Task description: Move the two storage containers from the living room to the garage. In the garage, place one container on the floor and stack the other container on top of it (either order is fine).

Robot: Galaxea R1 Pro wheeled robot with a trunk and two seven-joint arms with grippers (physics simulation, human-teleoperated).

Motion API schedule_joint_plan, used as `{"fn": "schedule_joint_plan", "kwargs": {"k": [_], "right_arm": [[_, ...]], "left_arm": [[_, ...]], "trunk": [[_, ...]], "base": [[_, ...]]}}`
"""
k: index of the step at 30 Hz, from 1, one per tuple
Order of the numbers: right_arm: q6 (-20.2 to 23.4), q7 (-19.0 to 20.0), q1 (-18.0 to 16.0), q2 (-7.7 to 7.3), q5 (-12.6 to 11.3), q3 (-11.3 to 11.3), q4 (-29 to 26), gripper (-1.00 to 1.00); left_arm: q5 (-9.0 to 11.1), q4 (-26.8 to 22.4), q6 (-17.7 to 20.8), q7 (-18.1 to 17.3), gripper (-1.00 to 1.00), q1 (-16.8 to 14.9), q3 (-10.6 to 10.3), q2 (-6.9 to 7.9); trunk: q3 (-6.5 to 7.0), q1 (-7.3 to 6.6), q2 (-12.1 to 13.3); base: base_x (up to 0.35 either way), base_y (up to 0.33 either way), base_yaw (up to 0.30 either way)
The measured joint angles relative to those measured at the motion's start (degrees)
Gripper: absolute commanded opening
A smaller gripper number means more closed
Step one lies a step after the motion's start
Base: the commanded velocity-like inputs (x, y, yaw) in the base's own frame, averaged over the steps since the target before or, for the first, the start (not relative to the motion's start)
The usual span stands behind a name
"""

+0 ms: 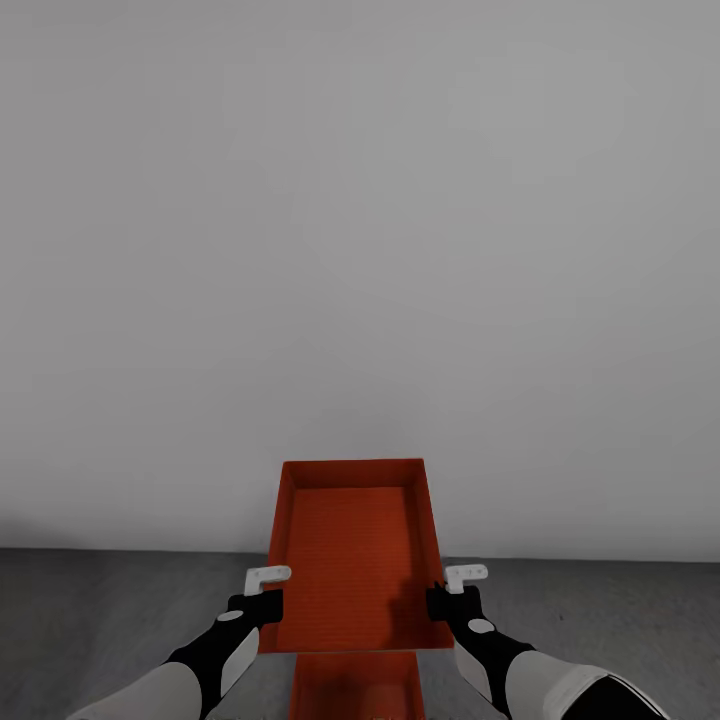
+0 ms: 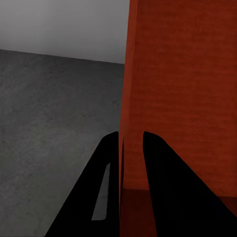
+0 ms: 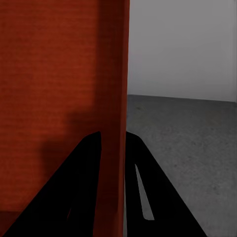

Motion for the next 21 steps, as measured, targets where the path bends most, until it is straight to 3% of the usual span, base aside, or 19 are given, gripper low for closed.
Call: {"fn": "schedule_joint_plan", "kwargs": {"k": [21], "right_arm": [[0.03,0.01,0.00,-0.04,0.14,-0.08,-0.01,-1.00]], "left_arm": [[-0.06,0.02,0.01,0.06,-1.00,-0.01,0.05,-0.05]], "trunk": [[-1.93,0.00,0.00]], "base": [[0.000,0.000,0.000]]}}
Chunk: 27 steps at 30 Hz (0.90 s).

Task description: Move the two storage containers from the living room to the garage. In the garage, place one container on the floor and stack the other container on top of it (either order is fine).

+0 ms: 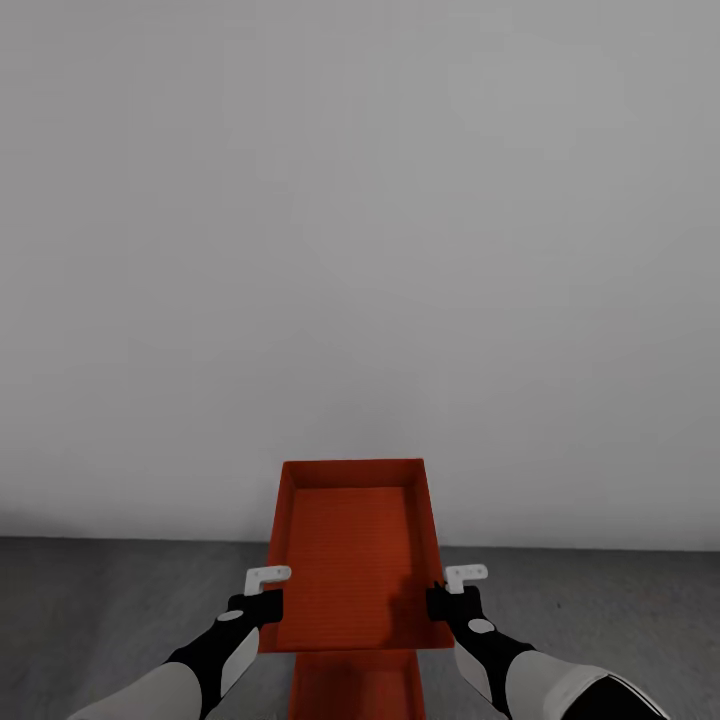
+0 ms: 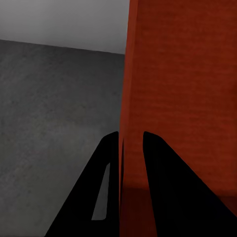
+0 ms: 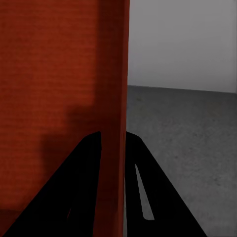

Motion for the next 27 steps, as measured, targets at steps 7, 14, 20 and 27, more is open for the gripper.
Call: {"fn": "schedule_joint_plan", "kwargs": {"k": [7,14,20,27], "right_arm": [[-0.10,0.03,0.00,-0.02,-0.05,0.13,0.00,-1.00],[-0.08,0.01,0.00,0.01,-0.23,0.32,0.02,-1.00],[-0.03,-0.02,0.00,0.01,-0.10,0.27,0.01,-1.00],[0.01,0.01,0.00,-0.02,0.00,0.17,0.00,-1.00]], "left_arm": [[0.08,0.11,-0.21,0.01,-1.00,0.00,-0.04,-0.02],[0.15,0.18,-0.24,0.01,-1.00,-0.01,-0.09,0.00],[0.18,0.27,-0.30,0.00,-1.00,-0.01,-0.08,0.00],[0.13,0.25,-0.25,0.02,-1.00,-0.01,-0.02,-0.03]], "trunk": [[-0.23,0.00,0.00],[-0.24,0.00,0.00],[-0.24,0.00,0.00],[-0.24,0.00,0.00]], "base": [[0.000,0.000,0.000],[0.000,0.000,0.000],[0.000,0.000,0.000],[0.000,0.000,0.000]]}}
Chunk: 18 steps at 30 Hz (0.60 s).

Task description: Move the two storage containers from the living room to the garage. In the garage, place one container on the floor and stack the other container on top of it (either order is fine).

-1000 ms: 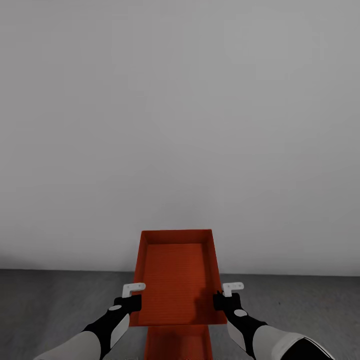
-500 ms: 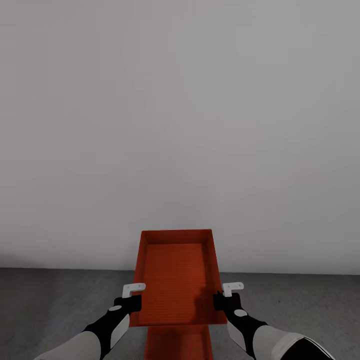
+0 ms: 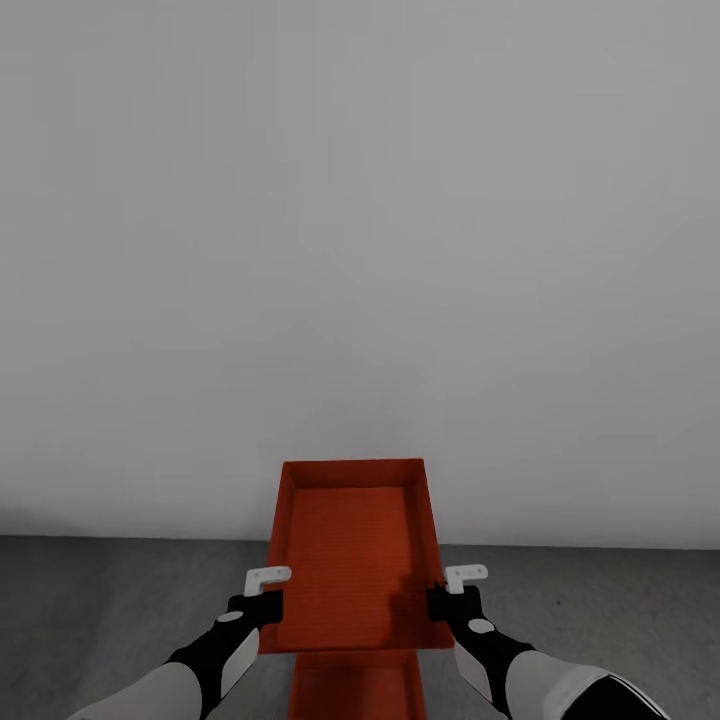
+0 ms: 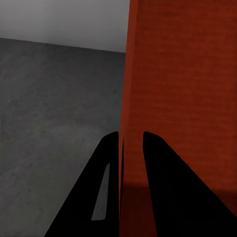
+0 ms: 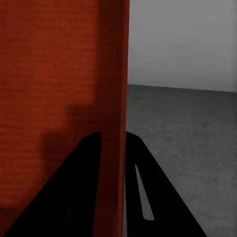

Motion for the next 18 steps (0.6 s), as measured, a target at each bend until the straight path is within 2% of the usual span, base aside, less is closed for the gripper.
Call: {"fn": "schedule_joint_plan", "kwargs": {"k": [18], "right_arm": [[-0.07,-0.04,0.00,0.05,-0.17,0.13,0.02,-1.00]], "left_arm": [[0.06,-0.03,-0.02,-0.02,-1.00,0.00,-0.10,0.05]], "trunk": [[-0.08,0.00,0.00]], "base": [[0.000,0.000,0.000]]}}
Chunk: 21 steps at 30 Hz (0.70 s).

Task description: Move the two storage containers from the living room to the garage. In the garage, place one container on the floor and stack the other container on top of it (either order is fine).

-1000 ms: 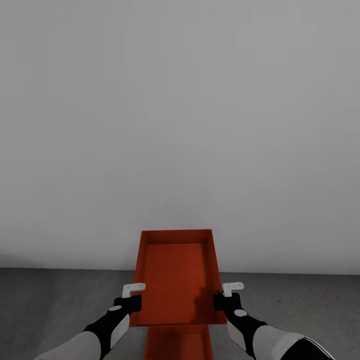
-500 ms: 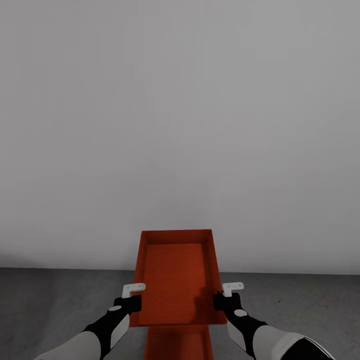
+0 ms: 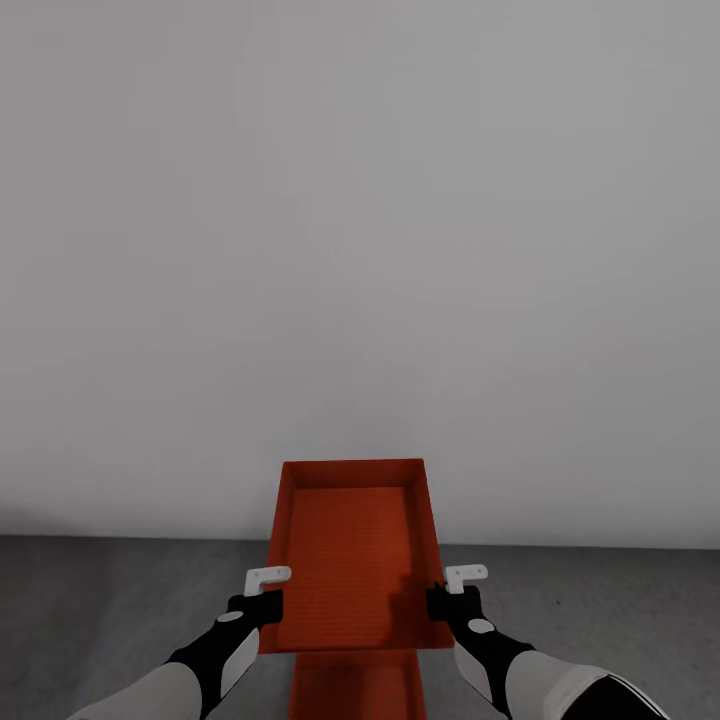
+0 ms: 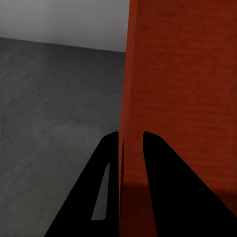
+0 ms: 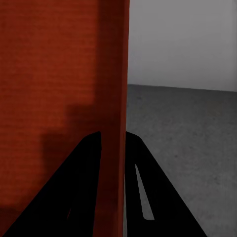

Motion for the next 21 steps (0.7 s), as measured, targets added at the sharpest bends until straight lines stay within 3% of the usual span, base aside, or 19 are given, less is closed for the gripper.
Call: {"fn": "schedule_joint_plan", "kwargs": {"k": [21], "right_arm": [[0.10,0.07,0.00,-0.08,0.24,-0.20,-0.03,-1.00]], "left_arm": [[-0.10,0.04,0.04,0.03,-1.00,0.00,0.15,-0.08]], "trunk": [[-1.82,0.00,0.00]], "base": [[0.000,0.000,0.000]]}}
